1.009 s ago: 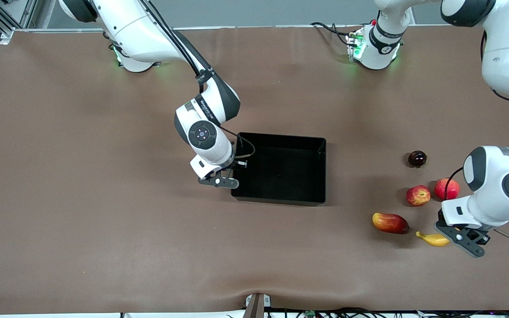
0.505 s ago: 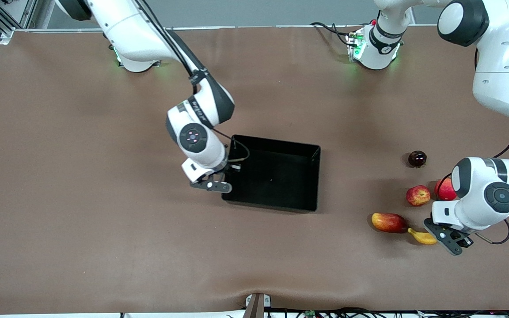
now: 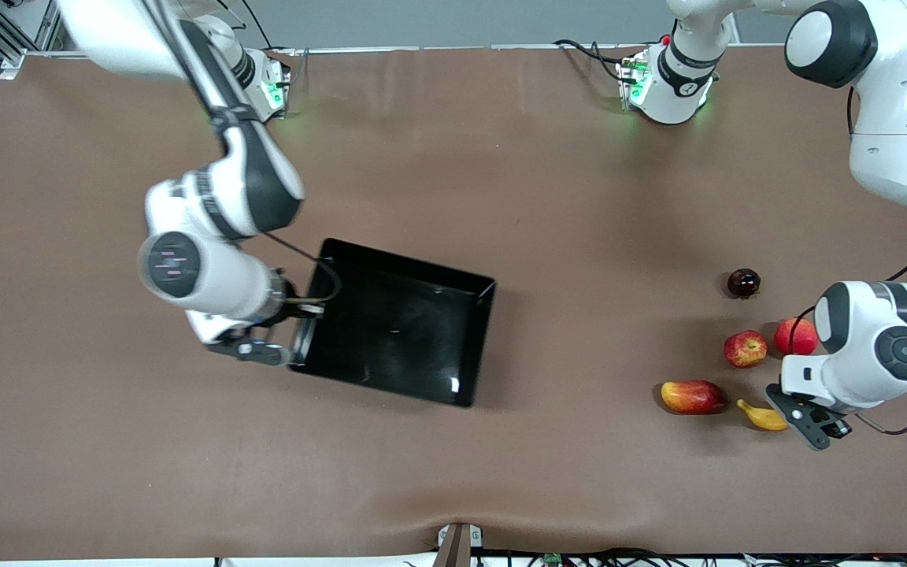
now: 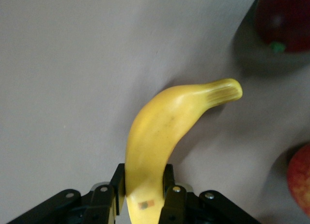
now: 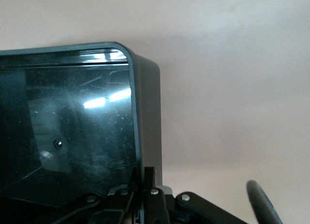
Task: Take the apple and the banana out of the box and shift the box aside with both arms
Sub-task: 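Place the banana by the mango while the right gripper grasps the tray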
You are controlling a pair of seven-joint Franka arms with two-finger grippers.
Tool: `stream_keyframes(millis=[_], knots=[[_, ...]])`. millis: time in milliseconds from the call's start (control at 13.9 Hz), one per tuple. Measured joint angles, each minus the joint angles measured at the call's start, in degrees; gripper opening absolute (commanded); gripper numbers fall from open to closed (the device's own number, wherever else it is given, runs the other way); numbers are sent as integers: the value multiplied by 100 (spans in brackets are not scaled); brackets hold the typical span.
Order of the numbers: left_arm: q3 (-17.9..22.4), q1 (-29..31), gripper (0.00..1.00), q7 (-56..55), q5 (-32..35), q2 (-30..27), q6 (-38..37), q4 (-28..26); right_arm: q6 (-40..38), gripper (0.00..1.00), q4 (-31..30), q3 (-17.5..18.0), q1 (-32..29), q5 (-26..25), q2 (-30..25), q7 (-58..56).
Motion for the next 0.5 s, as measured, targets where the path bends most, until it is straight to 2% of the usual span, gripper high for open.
stream_keyframes(millis=[72, 144, 216, 288, 360, 505], knots=[[0, 41, 0, 28, 0, 9, -2, -15, -49, 0, -71, -2, -197, -1, -92, -214], [0, 57, 13, 42, 0, 26, -3, -44, -62, 0, -174, -4, -409, -3, -190, -500], [-1, 57, 39, 38, 0, 48, 0, -78, -68, 0, -294, -9, -644, -7, -287, -813], [-5, 57, 83, 26, 0, 48, 1, -83, -73, 0, -423, -13, -916, -10, -376, -1175], [-12, 54, 100, -37, -8, 54, -7, -110, -79, 0, -541, -17, -1215, -11, -454, -1572], [-21, 56, 100, -197, -214, 58, -4, -173, -126, 0, -686, -25, -1792, -17, -524, -2219]])
